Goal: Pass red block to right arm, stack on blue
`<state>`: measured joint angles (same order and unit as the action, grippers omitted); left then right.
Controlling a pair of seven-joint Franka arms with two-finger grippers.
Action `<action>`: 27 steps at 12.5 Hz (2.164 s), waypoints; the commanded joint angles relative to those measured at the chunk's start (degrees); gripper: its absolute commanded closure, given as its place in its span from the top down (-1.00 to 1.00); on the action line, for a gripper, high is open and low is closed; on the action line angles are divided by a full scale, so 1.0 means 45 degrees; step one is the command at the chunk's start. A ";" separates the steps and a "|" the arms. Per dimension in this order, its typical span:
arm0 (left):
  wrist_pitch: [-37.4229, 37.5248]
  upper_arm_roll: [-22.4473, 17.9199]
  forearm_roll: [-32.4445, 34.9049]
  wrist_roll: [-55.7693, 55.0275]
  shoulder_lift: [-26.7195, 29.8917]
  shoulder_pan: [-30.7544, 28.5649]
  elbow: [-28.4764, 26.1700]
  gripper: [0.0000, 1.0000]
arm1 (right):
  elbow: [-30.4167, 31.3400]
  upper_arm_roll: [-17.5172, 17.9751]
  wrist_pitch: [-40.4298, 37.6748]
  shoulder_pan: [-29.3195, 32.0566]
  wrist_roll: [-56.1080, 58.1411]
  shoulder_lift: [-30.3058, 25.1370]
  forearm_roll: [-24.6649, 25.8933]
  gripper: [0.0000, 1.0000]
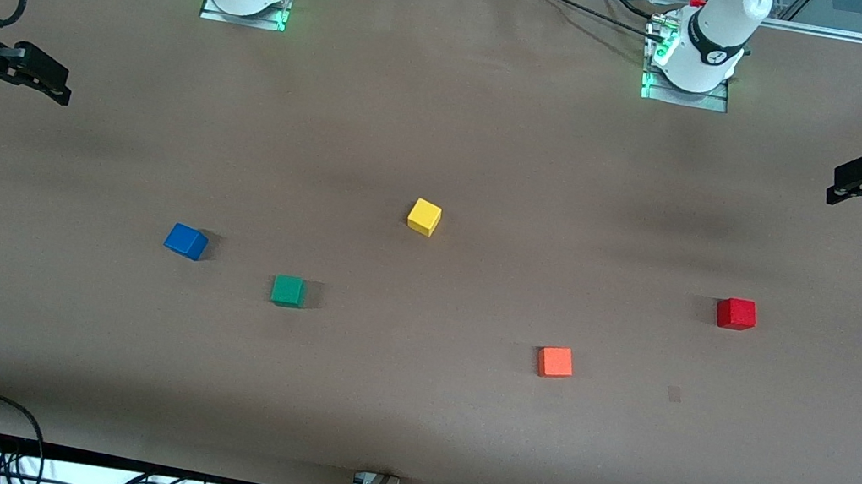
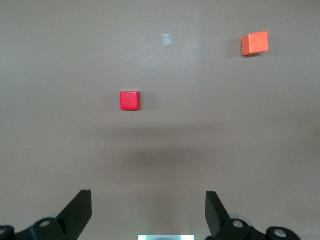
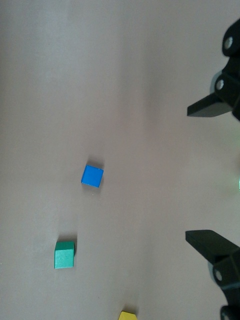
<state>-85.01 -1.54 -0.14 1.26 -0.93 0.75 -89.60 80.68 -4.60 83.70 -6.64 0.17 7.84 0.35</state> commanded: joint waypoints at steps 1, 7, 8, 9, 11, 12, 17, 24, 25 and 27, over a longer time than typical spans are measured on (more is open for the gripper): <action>0.0278 0.0300 0.0246 0.0130 0.0360 -0.0088 -0.0028 1.00 | -0.0058 0.0025 0.0032 0.0108 0.0139 -0.0004 -0.0175 1.00; 0.0181 0.0302 0.0266 0.0111 0.0109 -0.0090 0.0243 1.00 | -0.0058 0.0025 0.0032 0.0127 0.0139 -0.0004 -0.0195 1.00; 0.0181 0.0302 0.0266 0.0111 0.0109 -0.0090 0.0243 1.00 | -0.0058 0.0025 0.0032 0.0127 0.0139 -0.0004 -0.0195 1.00; 0.0181 0.0302 0.0266 0.0092 0.0109 -0.0090 0.0243 1.00 | -0.0058 0.0025 0.0032 0.0127 0.0139 -0.0004 -0.0175 1.00; 0.0220 0.0302 0.0266 0.0014 0.0109 -0.0090 0.0243 1.00 | -0.0058 0.0025 0.0032 0.0108 0.0139 -0.0004 -0.0195 1.00; 0.0220 0.0283 0.0266 0.0014 0.0089 -0.0109 0.0243 1.00 | -0.0058 0.0025 0.0032 0.0108 0.0139 -0.0004 -0.0195 1.00; 0.0161 0.0244 0.0266 -0.0006 -0.0008 -0.0109 0.0302 1.00 | -0.0058 0.0025 0.0032 0.0108 0.0139 -0.0004 -0.0195 1.00; 0.0161 0.0244 0.0266 -0.0006 -0.0008 -0.0109 0.0302 1.00 | -0.0058 0.0025 0.0032 0.0108 0.0139 -0.0004 -0.0195 1.00; 0.0142 0.0244 0.0266 -0.0025 -0.0008 -0.0109 0.0302 1.00 | -0.0058 0.0025 0.0032 0.0108 0.0139 -0.0004 -0.0195 1.00; 0.0142 0.0263 0.0266 -0.0006 -0.0028 -0.0109 0.0302 1.00 | -0.0058 0.0025 0.0032 0.0108 0.0158 -0.0004 -0.0175 1.00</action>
<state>-84.90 -0.73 -0.14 1.25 -0.57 0.39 -89.49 80.68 -4.60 83.73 -6.62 0.17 7.84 0.35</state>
